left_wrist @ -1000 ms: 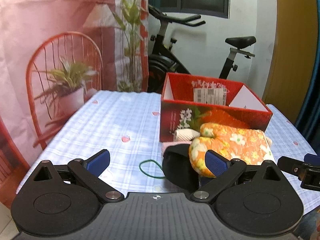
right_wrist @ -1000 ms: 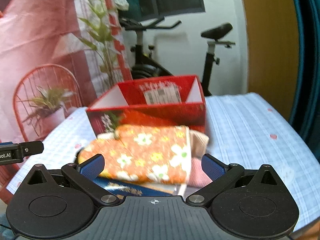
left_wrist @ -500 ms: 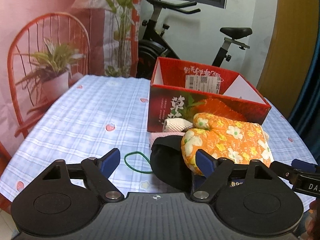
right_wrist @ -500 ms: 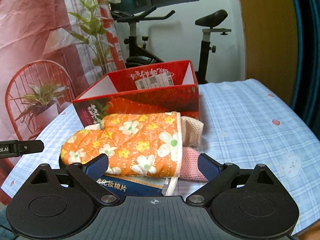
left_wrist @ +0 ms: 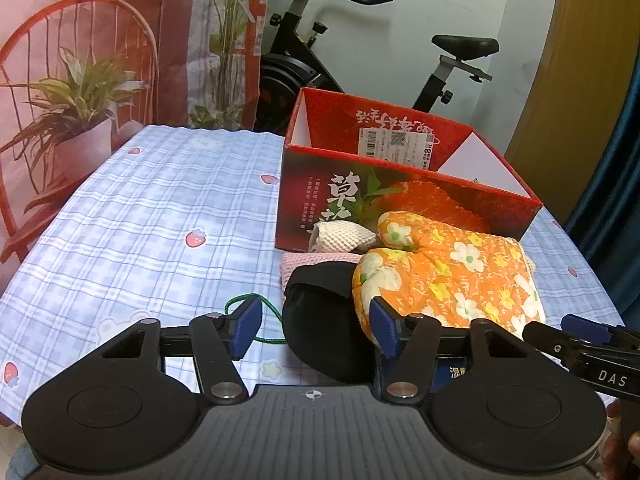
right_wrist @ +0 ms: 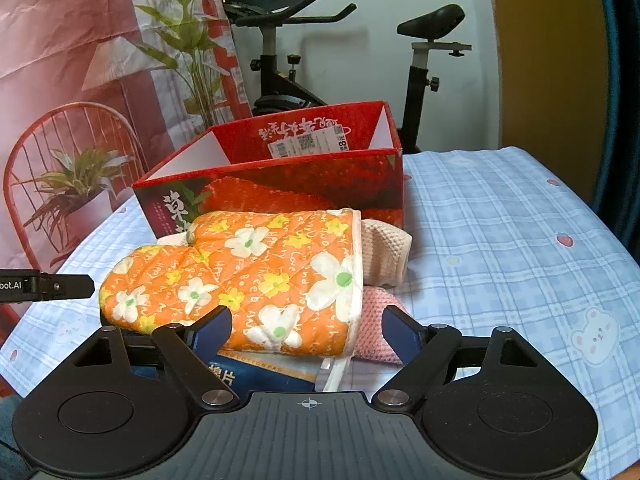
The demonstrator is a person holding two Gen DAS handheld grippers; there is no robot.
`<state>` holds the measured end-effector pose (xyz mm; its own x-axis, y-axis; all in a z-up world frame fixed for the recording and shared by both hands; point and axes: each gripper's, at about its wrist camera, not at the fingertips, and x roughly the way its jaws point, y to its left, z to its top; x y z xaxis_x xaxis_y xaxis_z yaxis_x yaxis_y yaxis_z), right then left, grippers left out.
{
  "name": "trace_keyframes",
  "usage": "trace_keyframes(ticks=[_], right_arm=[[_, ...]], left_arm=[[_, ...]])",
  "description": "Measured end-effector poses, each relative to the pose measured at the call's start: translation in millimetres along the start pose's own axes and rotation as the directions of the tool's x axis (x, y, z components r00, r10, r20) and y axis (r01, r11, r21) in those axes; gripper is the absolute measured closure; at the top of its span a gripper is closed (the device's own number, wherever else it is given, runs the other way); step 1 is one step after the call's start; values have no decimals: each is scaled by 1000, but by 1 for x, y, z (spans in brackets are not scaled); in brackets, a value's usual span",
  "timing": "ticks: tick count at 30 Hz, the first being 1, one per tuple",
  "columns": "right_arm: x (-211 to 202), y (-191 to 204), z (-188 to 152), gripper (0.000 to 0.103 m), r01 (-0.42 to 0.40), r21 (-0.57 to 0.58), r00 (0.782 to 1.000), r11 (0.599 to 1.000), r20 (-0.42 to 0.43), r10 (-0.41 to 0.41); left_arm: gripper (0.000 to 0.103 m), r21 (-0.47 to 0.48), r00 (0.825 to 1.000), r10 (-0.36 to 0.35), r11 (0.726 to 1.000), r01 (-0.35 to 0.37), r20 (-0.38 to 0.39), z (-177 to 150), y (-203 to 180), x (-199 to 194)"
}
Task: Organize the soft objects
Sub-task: 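Close the left gripper on the orange floral oven mitt while the right gripper grasps its other end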
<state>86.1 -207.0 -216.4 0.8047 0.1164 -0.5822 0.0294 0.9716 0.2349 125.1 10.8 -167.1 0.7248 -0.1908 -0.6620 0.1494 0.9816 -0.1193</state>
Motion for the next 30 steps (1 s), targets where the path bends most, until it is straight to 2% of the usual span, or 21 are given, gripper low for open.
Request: trace_keyframes(ticks=[12,21,25,30], right_arm=[[14,-5,8,33,-16,-11,1000,1000,-22,15],[12,-11,16,34,-28,-5,1000,1000,-8,28],[17,-10,17,40,-45,-9,999,999,-23,45],[26,-10,18,41,-46,-10,998,999,-40,46]], left_arm=[[50,-25,998,-44,999,43,-40,10,2,14],[54,-56,995,-83,995,79,-60,15,4,17],[54,-61,991,-108,993,103,-76,15,2,21],[54,-82,982,-152,986,144,-111,17,-1,35]])
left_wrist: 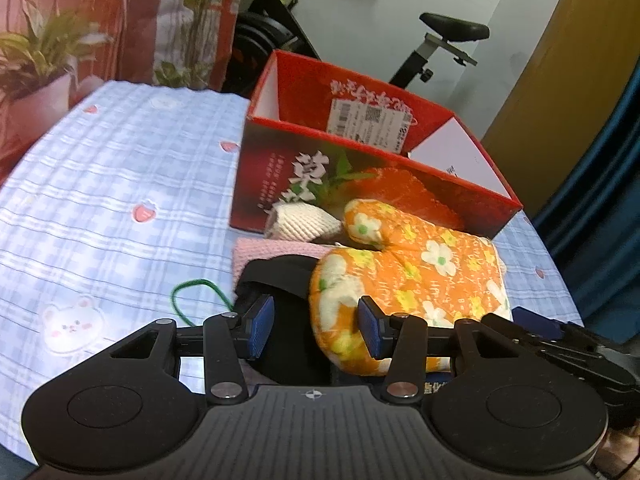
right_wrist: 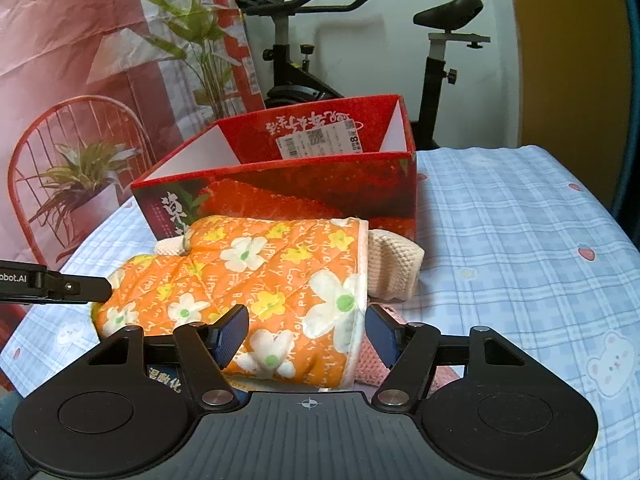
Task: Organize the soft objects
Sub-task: 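Close the left gripper on the orange floral oven mitt while the right gripper grasps its other end, then lift the oven mitt with both grippers and lower it into the red box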
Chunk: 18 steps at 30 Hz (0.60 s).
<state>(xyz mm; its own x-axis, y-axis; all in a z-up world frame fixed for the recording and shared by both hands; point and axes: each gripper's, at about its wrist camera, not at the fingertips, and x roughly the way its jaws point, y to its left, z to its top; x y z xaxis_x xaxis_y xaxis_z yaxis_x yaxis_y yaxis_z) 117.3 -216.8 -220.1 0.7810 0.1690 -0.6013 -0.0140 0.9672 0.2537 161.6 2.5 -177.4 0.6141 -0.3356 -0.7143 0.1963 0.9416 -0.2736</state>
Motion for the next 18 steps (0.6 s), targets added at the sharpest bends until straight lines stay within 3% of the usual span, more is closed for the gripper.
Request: trace_keyframes(ticks=[7,8,9,10,12,14,16,18], right_arm=[[21,-6,5,40,-28,40,999,999,-43,30],[24,-5,6,40,-33,44,998,999,-48,35],[25,-5,8,42,-30,43,998,999,-51,33],[26,-3,9,48,-28,38,998,999,-51,30],[23,0,11,61,-19,18,999,1000,-42,20],[18,1,13,71,-17,1,1000,1000,-25,17],[14,1,17,90,-32,7,999,999,-11,32],[10,1,20,92,-44,6,999,999,4,44]], left_arm=[[54,55,999,-38,998,40,-37,5,-16,23],[55,65,999,-25,998,28,-40,6,-18,26],[66,72,999,-16,997,18,-37,6,-20,27],[74,80,999,-8,997,10,-33,7,-21,27],[82,84,1000,-16,996,17,-18,9,-22,23],[85,73,1000,-28,997,28,-5,11,-20,18],[87,70,1000,-28,997,27,10,14,-20,13],[88,72,999,-24,997,22,23,15,-22,9]])
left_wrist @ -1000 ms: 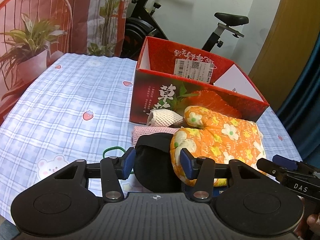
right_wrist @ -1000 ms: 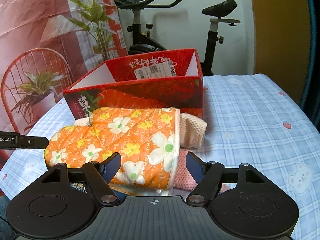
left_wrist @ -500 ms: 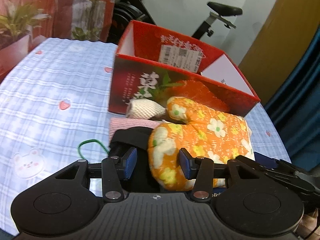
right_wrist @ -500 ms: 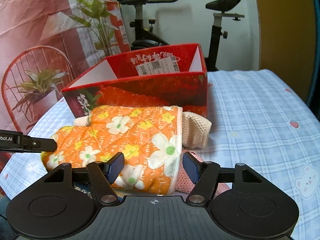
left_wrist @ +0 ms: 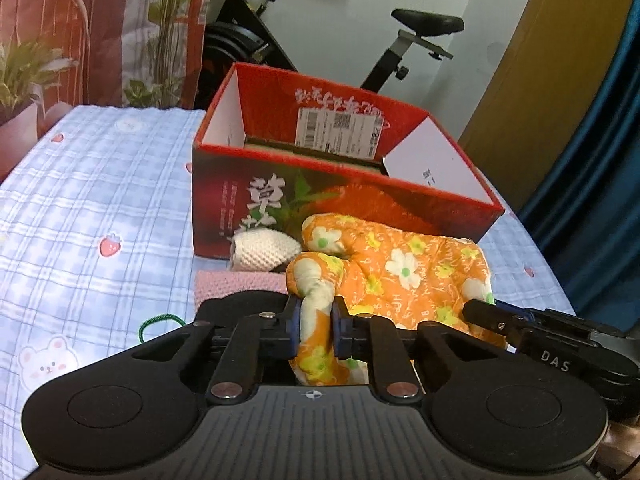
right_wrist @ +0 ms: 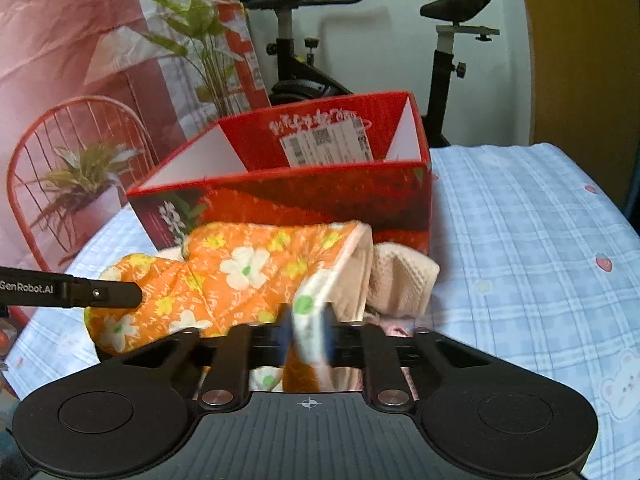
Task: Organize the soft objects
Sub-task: 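Lift the oven mitt with both grippers and lower it into the red box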
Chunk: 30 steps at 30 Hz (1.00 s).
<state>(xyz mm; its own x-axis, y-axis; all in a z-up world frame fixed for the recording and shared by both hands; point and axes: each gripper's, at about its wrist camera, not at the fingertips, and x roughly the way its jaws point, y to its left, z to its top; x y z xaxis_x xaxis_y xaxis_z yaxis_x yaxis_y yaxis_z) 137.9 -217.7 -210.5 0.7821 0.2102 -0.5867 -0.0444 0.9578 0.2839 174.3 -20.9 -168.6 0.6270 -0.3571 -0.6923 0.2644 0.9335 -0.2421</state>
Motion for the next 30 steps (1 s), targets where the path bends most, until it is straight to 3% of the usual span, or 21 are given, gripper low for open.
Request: trace_keyframes(ticks=[13,30], right_arm=[[-36,13,36,94,-34,-75,990,997,136,44],[-48,17,86,94,-31,-144,974,989,217,62]], left_arm=[[89,16,990,-19,1000,16,139,24,-5,-34],[89,62,966,-35,998,20,255,57,-8,-40]])
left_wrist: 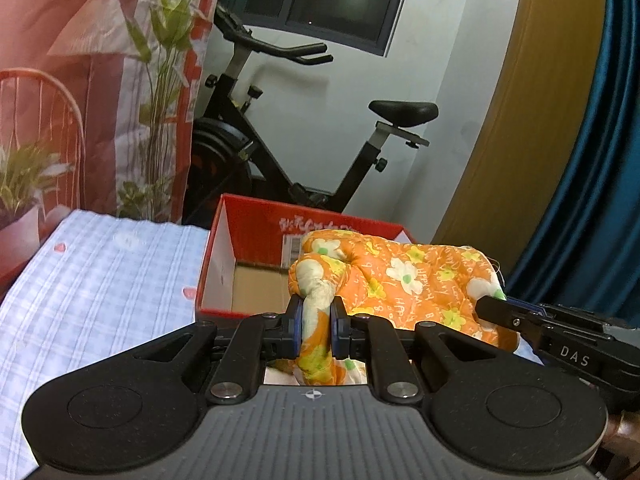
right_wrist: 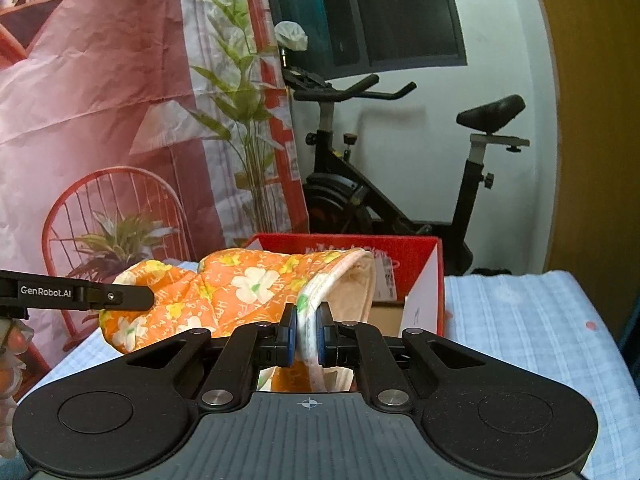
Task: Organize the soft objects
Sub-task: 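Lift the oven mitt with both grippers and lower it into the red box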
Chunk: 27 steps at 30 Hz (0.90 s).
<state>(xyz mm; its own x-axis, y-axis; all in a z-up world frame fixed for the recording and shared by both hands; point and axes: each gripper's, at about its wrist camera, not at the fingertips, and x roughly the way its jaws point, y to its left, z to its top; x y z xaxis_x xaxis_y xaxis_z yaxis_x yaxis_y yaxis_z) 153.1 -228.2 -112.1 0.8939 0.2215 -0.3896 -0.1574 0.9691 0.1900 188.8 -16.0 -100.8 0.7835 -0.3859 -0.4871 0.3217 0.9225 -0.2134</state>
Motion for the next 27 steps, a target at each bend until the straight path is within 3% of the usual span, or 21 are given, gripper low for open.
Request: trace_keyframes(ticks=[13,27], right_arm=[[58,-22,42,94,15,-51,1000,999,-16,-16],[140,-47,39,94,42,-47,991,998,-128,-48]], left_arm=[[89,22,1000,12,1000,-12,-16,35,9,53],[89,-8,985,28,1000,-30,-171,35,28,126]])
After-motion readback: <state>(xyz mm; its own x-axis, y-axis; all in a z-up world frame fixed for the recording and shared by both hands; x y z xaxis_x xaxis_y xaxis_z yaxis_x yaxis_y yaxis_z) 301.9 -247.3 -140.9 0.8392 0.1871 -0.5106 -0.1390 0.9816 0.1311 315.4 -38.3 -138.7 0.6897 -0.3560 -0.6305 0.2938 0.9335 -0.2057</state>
